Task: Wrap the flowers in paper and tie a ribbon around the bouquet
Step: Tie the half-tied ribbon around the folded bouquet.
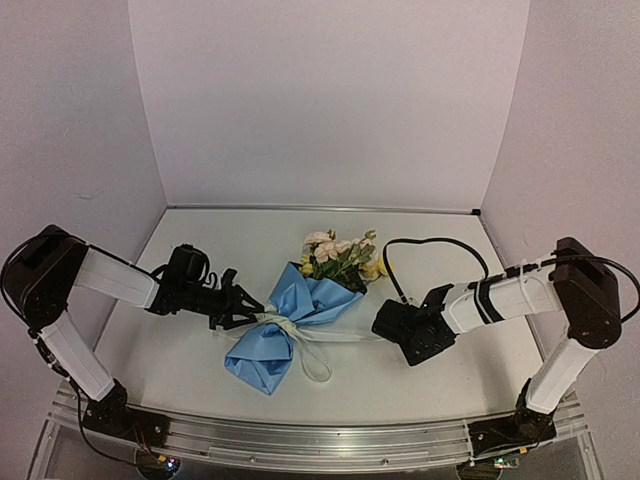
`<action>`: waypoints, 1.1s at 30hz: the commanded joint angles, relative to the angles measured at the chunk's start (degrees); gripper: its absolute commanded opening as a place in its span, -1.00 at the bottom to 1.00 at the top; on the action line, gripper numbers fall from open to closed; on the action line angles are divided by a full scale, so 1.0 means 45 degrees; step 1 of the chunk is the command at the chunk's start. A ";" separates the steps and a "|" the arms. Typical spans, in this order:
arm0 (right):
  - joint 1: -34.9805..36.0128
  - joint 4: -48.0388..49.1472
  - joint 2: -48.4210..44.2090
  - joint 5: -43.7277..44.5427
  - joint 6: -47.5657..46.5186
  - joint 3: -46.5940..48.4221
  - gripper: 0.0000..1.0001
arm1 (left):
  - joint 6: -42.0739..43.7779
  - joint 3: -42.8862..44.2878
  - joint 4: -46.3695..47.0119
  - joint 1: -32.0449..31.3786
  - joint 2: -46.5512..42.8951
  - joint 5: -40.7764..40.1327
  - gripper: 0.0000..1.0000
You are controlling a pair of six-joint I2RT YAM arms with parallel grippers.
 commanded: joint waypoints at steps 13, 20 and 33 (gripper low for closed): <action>-0.0245 -0.0319 0.0069 0.0327 -0.0138 0.0808 -1.00 | 0.2722 0.1283 -0.4079 -0.0084 -0.2190 -0.3435 -0.99; -0.0956 -0.0358 0.0548 -0.0041 -0.0775 0.1610 -1.00 | 0.4113 0.1045 -0.5998 -0.0299 -0.4044 -0.5831 -1.00; -0.0792 0.0510 -0.0599 -0.2769 -0.0306 0.1642 -0.18 | 0.2936 0.0268 -0.3489 -0.1215 -0.2753 -0.6664 -1.00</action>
